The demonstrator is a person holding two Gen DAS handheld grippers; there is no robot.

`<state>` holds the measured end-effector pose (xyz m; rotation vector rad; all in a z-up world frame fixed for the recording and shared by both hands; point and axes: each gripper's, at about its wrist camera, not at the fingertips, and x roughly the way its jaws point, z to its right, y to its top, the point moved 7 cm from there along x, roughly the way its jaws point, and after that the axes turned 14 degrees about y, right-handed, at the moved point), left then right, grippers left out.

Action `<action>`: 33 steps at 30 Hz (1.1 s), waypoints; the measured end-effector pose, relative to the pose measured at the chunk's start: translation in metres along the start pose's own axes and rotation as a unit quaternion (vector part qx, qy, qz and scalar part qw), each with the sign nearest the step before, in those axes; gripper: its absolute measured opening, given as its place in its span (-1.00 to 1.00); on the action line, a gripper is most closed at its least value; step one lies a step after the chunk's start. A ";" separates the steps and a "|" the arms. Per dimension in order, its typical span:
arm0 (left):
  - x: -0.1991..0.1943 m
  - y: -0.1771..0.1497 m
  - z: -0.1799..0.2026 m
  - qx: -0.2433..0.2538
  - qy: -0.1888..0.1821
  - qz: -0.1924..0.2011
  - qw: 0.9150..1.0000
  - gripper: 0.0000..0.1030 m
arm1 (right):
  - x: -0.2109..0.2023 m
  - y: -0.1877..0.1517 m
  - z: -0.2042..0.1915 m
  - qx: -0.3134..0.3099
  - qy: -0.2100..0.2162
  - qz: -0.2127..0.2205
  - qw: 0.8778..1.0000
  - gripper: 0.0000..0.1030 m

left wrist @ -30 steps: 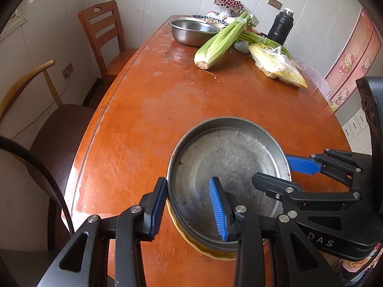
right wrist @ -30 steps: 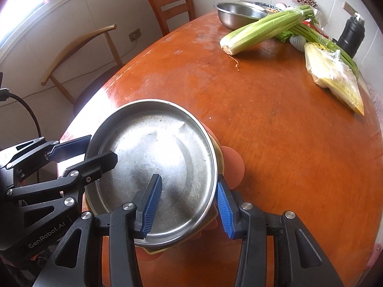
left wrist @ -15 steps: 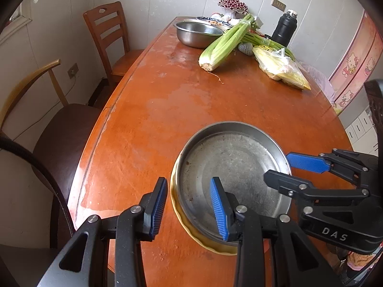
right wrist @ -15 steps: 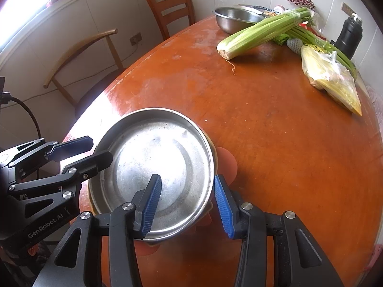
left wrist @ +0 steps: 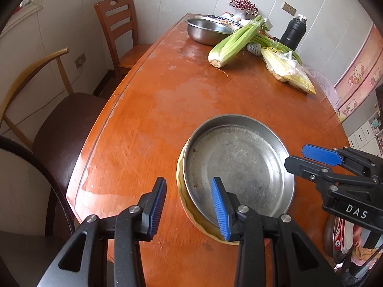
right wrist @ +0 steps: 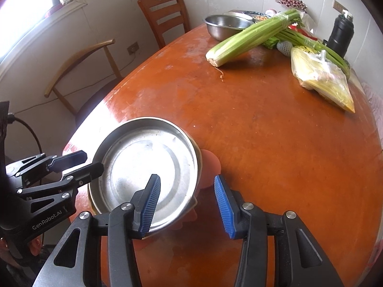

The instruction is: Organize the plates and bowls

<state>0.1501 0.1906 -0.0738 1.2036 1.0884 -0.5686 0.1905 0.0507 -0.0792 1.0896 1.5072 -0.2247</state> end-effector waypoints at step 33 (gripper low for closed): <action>0.023 -0.003 0.059 0.030 -0.044 -0.044 0.998 -0.14 | 0.018 -0.020 0.034 0.014 -0.025 -0.053 0.998 0.02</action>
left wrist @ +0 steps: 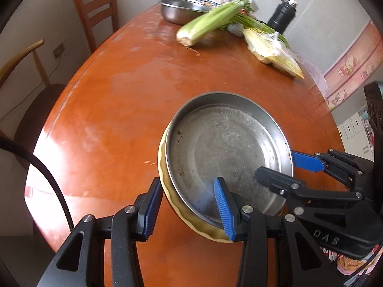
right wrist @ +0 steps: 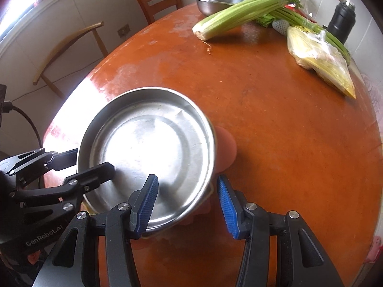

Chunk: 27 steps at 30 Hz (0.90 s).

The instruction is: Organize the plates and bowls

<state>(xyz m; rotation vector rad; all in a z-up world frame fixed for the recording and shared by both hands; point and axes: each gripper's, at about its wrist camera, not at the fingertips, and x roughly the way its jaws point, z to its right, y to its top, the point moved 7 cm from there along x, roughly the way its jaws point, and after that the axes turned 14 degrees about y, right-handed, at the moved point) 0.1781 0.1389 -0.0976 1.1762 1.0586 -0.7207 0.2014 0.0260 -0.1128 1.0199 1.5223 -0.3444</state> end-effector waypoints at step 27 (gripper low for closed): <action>0.009 0.014 0.080 0.052 0.001 0.005 0.999 -0.14 | -0.032 -0.027 0.071 0.057 -0.003 0.016 0.998 0.02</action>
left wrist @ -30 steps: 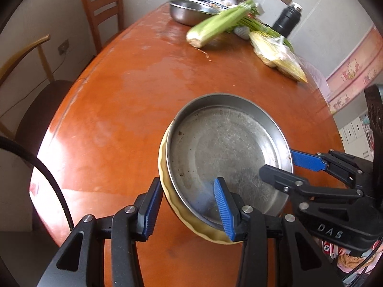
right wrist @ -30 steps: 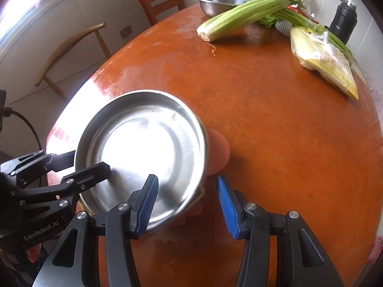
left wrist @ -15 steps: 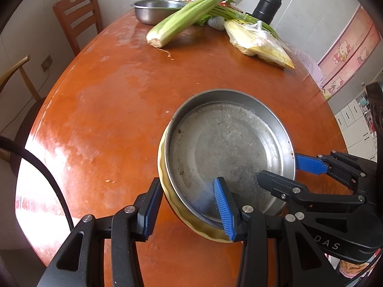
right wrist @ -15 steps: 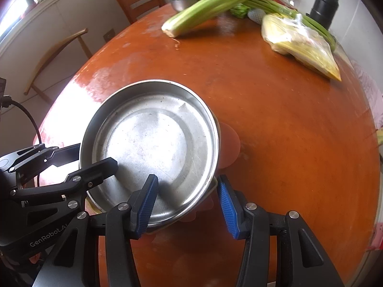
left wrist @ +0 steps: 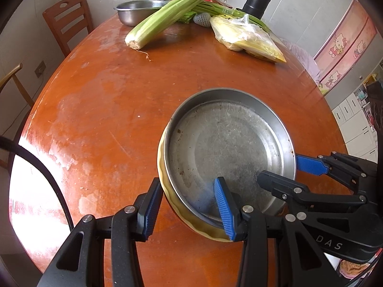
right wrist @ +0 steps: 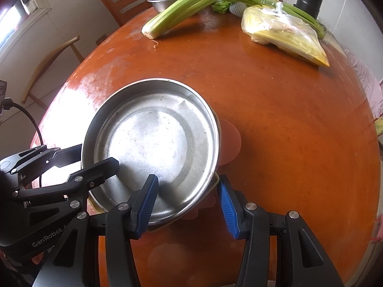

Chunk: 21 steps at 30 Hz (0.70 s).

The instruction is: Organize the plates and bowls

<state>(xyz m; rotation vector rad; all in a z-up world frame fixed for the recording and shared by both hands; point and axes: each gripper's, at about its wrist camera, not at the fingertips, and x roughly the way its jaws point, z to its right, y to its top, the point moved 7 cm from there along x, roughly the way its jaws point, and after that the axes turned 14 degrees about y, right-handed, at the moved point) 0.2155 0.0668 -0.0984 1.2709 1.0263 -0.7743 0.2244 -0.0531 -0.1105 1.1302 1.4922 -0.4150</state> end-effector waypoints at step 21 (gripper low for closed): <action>0.002 0.003 0.014 0.000 0.006 0.003 1.000 -0.10 | -0.003 -0.001 0.014 0.005 0.010 -0.005 1.000 0.02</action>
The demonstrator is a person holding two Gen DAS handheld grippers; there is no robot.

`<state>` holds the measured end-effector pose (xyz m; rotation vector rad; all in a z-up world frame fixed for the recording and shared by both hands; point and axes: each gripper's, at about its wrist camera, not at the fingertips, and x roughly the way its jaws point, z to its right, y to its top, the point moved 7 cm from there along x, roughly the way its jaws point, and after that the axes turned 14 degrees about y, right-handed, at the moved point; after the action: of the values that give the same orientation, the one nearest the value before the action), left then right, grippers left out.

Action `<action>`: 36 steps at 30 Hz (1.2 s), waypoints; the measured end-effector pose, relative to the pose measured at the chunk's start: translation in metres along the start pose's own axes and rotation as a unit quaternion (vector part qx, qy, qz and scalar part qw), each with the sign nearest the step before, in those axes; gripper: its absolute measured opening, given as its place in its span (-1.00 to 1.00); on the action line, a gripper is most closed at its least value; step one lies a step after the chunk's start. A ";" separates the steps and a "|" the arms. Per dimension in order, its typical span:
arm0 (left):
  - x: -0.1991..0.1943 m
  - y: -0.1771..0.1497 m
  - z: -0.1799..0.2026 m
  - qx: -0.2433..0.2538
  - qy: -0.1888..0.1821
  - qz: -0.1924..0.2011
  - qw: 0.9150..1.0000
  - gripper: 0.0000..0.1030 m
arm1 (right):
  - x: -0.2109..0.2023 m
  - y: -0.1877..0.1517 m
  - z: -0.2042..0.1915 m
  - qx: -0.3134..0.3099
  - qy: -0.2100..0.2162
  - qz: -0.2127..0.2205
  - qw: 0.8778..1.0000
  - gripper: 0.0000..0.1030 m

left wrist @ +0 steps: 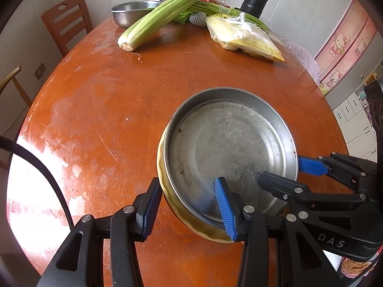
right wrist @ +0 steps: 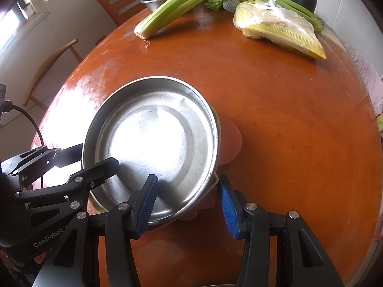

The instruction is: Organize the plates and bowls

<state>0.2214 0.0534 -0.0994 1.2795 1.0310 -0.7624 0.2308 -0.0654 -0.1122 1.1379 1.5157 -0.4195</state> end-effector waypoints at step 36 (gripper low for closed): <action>-0.029 -0.001 -0.021 -0.018 0.036 0.040 0.998 0.04 | -0.035 0.012 0.000 -0.002 0.006 0.071 0.997 0.09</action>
<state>0.2058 0.0712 -0.0724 1.3169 1.0413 -0.6379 0.2375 -0.0743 -0.0770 1.2382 1.4342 -0.3140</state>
